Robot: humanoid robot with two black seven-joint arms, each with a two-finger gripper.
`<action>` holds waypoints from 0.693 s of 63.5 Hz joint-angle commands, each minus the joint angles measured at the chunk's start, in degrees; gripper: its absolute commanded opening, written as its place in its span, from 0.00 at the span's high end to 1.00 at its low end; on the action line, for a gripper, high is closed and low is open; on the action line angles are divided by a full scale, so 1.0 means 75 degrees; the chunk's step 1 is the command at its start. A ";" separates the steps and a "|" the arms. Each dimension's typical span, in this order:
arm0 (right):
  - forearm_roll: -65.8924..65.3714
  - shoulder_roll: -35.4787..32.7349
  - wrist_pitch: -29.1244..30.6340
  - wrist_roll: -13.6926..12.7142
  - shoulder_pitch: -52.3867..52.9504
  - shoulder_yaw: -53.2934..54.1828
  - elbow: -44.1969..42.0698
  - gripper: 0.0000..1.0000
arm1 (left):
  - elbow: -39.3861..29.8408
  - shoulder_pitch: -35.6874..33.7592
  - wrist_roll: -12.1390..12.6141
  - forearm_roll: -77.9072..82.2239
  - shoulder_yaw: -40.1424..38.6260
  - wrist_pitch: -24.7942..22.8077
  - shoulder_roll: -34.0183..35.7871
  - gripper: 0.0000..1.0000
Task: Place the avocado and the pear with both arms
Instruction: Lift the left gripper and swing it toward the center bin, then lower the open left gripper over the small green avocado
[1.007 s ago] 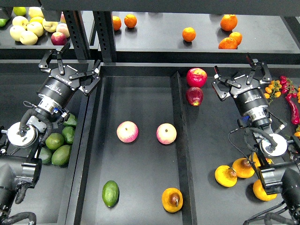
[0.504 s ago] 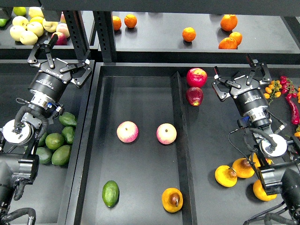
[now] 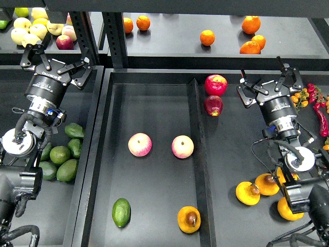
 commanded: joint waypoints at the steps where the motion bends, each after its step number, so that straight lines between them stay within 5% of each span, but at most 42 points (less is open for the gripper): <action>1: 0.0000 0.0000 0.0000 -0.0015 0.0001 0.0023 -0.0001 0.00 | 0.0202 -0.0316 0.0783 -0.0009 0.0086 -0.0004 0.0000 0.00; 6: 0.0000 0.0000 0.0000 -0.0015 0.0001 0.0047 -0.0012 0.00 | 0.0378 -0.0715 0.1370 -0.0021 0.0238 -0.0004 0.0000 0.00; 10: 0.0000 0.0000 0.0000 -0.0015 0.0001 0.0129 -0.0001 0.00 | 0.0578 -0.1090 0.1377 -0.0102 0.0753 -0.0039 0.0046 0.00; 17: 0.0000 0.0000 0.0000 -0.0015 0.0001 0.0199 -0.0001 0.00 | 0.0754 -0.1606 0.1377 -0.1086 0.2499 -0.0133 0.1510 0.00; 19: 0.0000 0.0000 0.0000 -0.0015 0.0001 0.0222 -0.0001 0.00 | 0.0754 -0.1723 0.1377 -0.1449 0.3085 -0.0192 0.1933 0.00; 20: 0.0000 0.0000 0.0000 -0.0015 0.0001 0.0246 -0.0001 0.00 | 0.0742 -0.1990 0.1377 -0.2007 0.4223 -0.0435 0.2723 0.00; 26: 0.0000 0.0000 0.0000 -0.0015 0.0001 0.0246 -0.0001 0.00 | 0.0707 -0.2496 0.1377 -0.2236 0.5966 -0.0456 0.3655 0.00; 44: 0.0000 0.0000 0.0000 -0.0027 0.0013 0.0293 -0.0012 0.00 | 0.0625 -0.3363 0.1377 -0.1862 0.9611 -0.0456 0.4640 0.00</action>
